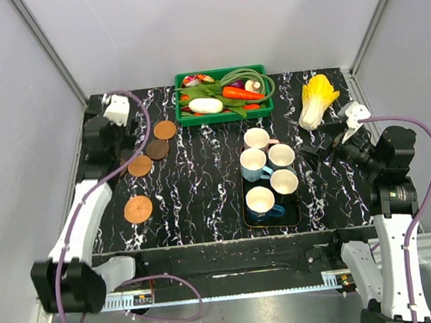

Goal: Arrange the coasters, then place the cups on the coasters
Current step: Move the coaster to the center of the board.

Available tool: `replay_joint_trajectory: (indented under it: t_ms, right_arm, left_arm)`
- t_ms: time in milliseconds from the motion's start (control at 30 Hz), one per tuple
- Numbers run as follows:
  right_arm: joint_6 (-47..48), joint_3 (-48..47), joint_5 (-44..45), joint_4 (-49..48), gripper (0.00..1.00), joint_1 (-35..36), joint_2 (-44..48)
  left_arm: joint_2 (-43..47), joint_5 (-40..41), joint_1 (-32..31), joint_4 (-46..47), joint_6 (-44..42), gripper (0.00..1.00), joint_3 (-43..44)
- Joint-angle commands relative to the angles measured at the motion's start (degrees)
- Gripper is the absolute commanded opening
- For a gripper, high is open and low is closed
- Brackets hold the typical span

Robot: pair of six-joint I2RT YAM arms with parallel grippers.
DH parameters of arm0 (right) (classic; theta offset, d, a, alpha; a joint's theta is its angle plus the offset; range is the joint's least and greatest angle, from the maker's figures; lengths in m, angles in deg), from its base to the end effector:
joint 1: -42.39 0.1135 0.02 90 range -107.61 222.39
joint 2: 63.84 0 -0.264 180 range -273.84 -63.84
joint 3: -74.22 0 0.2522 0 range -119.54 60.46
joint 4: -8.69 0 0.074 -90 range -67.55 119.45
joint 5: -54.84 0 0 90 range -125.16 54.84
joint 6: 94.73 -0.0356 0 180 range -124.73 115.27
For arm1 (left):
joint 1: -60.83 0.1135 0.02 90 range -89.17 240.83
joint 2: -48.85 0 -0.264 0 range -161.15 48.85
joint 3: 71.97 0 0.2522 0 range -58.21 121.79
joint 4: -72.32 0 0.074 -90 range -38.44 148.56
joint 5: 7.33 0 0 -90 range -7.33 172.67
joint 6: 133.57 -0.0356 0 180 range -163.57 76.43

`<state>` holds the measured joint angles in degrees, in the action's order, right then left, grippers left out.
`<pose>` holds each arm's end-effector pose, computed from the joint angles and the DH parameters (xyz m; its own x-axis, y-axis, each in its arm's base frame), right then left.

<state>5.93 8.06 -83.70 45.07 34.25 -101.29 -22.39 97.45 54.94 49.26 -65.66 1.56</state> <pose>0.1308 0.0082 0.3822 -0.0112 -0.1221 -0.9925 -0.6549 0.7510 -0.0850 0.2879 -0.0206 0.3351 -0.3788 0.4046 -0.8324 0.0047 0.9002 0.4354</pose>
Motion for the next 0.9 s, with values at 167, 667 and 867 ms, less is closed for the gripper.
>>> replay_joint_trajectory:
  t_ms: [167, 667, 867]
  right_arm:
    - [0.16, -0.42, -0.16, -0.73, 1.0, 0.14, 0.98]
    - [0.33, -0.42, -0.25, -0.73, 1.0, 0.14, 2.3]
    - [0.42, -0.42, -0.07, -0.73, 1.0, 0.14, 2.65]
  left_arm:
    - [15.16, -0.38, 2.64, -3.53, -0.59, 0.99, -20.21]
    - [15.61, 1.11, 2.73, -6.26, -2.17, 0.99, -28.04]
    - [17.54, 2.62, 2.81, -8.01, -3.31, 0.99, -30.67]
